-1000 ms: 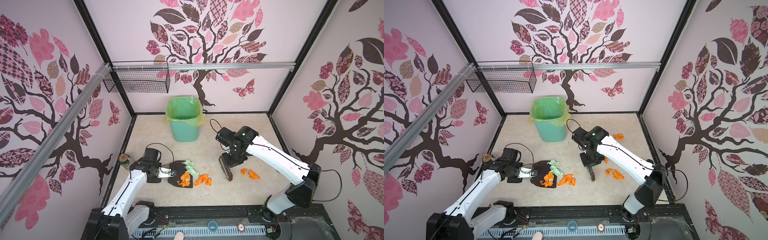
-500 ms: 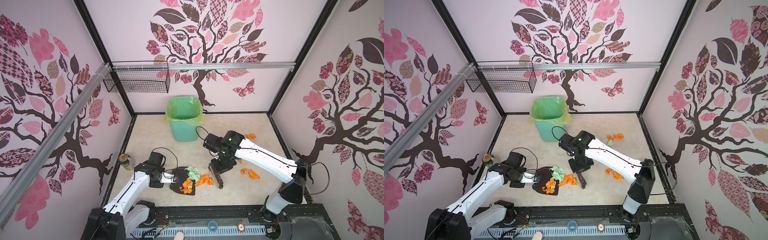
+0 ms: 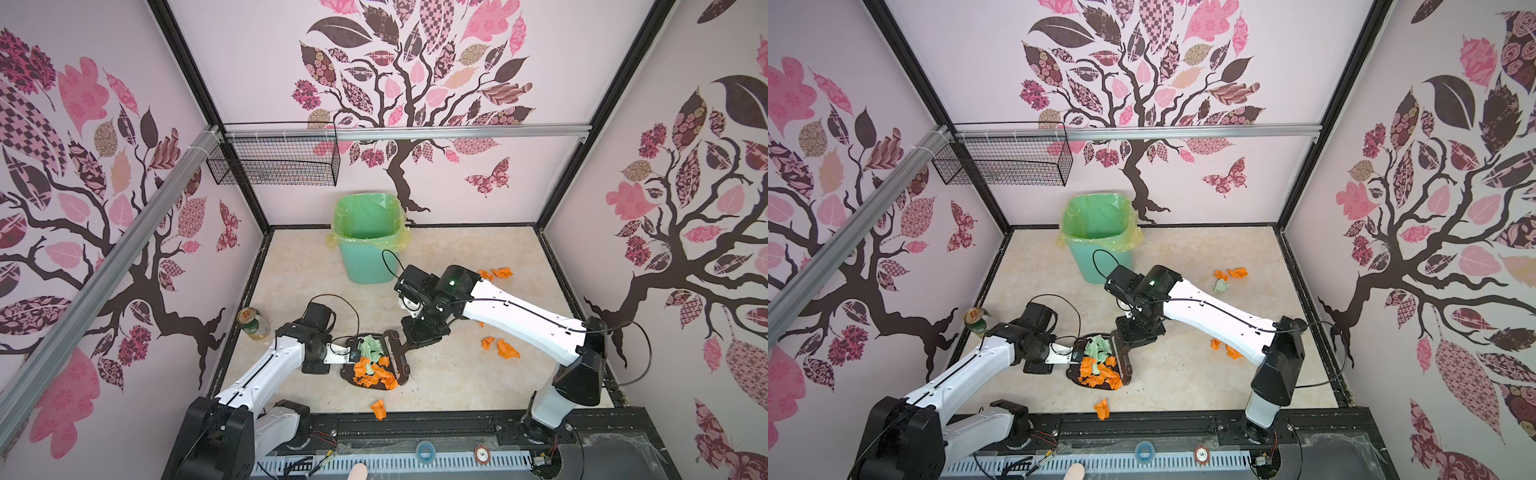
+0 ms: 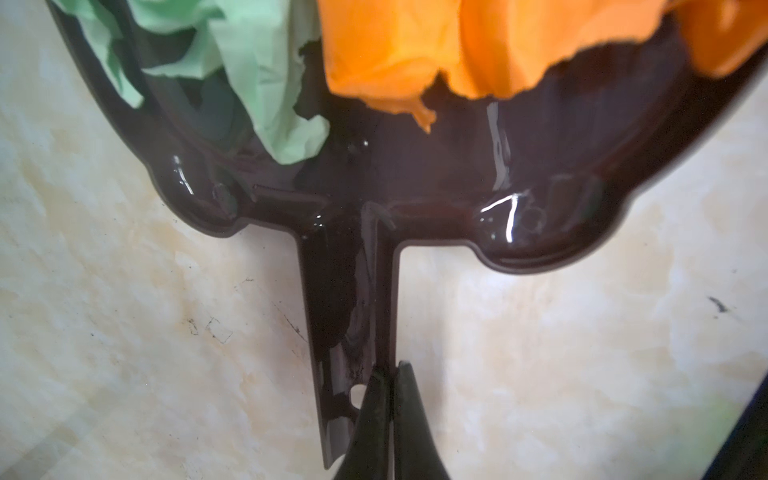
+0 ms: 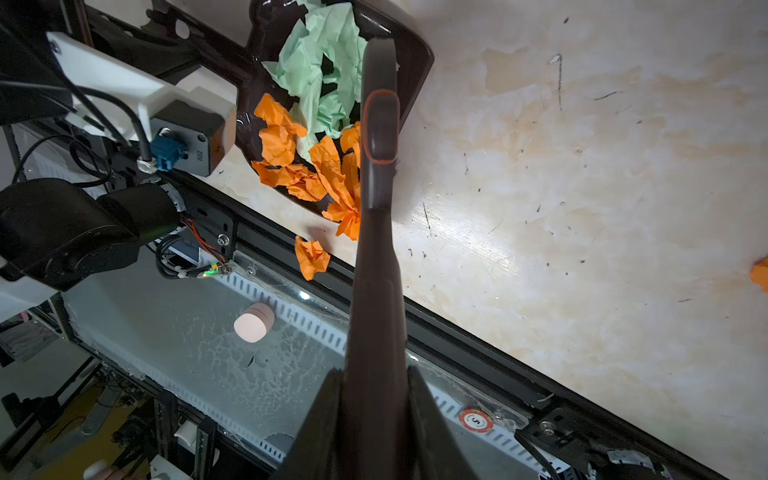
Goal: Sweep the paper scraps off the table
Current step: 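Sweep more scraps toward the dustpan with the brush in the right gripper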
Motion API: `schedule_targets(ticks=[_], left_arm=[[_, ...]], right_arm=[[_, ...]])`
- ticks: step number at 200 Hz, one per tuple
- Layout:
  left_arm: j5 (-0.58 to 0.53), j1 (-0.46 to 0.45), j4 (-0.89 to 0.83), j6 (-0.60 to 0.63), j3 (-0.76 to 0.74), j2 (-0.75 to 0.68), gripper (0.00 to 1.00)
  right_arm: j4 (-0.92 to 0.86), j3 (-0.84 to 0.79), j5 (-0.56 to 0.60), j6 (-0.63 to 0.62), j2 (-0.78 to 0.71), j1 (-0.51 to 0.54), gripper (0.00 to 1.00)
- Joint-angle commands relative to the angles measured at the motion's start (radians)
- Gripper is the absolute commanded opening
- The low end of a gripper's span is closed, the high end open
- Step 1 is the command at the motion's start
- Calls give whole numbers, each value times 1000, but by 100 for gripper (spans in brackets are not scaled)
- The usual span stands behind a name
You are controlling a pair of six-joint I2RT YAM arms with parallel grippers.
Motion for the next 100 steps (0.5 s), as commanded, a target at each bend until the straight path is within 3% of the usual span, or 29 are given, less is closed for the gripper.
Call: schedule_targets(ticks=[1,15,58,100], left_arm=[[23,-5,26,-34,24,24,0],[37,-6,4,-46,50,41,0],[86,-5,-26,-61,80,19,0],[102,-6,-48,-66,91,15,0]], right_arm=[[23,-13,-20,14,36,6,0],[10,11,7,12,36,5,0],[-117,147,245,4,21,-90,0],[-83,190,321,3,-47,-143,0]])
